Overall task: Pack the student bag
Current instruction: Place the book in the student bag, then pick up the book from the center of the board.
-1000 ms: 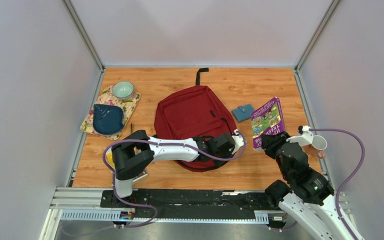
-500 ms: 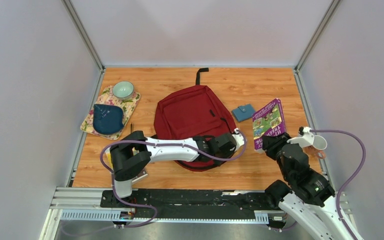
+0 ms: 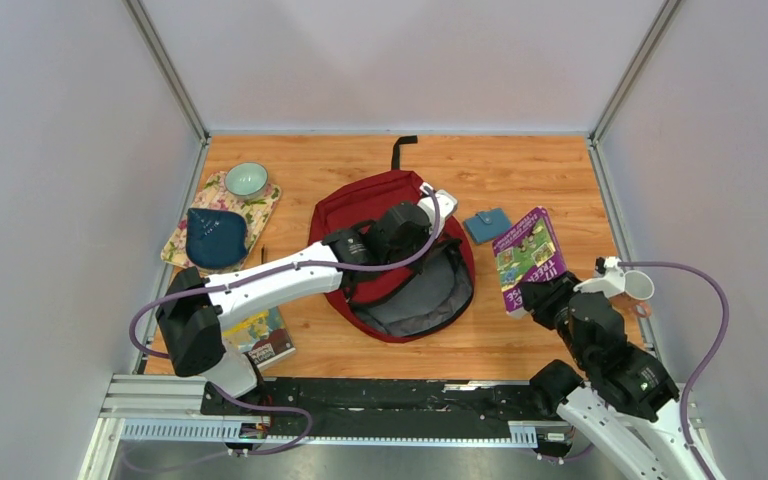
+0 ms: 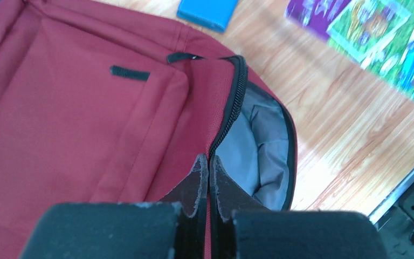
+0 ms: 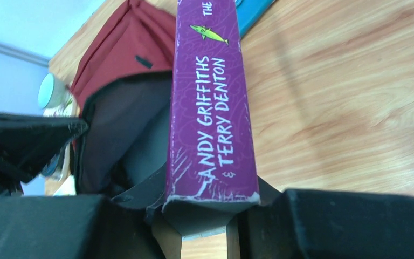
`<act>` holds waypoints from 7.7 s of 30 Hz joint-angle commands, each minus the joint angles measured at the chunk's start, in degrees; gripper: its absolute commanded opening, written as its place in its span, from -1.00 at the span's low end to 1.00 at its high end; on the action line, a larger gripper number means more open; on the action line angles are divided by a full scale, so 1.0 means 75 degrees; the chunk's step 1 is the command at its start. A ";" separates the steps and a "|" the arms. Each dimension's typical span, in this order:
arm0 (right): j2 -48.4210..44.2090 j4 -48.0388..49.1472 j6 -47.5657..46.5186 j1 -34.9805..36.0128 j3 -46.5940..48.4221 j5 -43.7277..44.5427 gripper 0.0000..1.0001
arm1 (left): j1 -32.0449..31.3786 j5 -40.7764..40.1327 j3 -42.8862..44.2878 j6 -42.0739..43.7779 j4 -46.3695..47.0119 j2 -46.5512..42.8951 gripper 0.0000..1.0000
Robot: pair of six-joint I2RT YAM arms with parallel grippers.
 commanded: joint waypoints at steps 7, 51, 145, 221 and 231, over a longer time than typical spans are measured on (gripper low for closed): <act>-0.0625 -0.0687 0.0990 0.0003 0.0901 -0.1982 -1.00 | -0.0005 -0.0612 0.0710 -0.0159 0.0386 -0.0488 -1.00; 0.7003 1.1523 0.4132 -0.0348 -0.1795 -0.5253 -1.00 | -0.0017 0.0383 -0.0497 0.0438 0.2332 -0.1883 -1.00; 1.0384 1.1712 0.3196 -0.0103 -0.1125 -0.4960 0.32 | -0.0017 0.0255 -0.1224 -0.0101 0.2437 -0.2024 -1.00; 0.9992 0.5512 -0.1528 0.2991 0.3549 -0.7092 0.64 | 1.0026 -0.1013 -0.5899 -0.3194 -0.3821 -0.6711 0.98; 1.1585 0.5348 -0.1774 0.3272 0.4720 -0.7304 0.64 | 1.0038 0.1050 -0.6719 -0.3499 -0.2989 -0.6735 0.98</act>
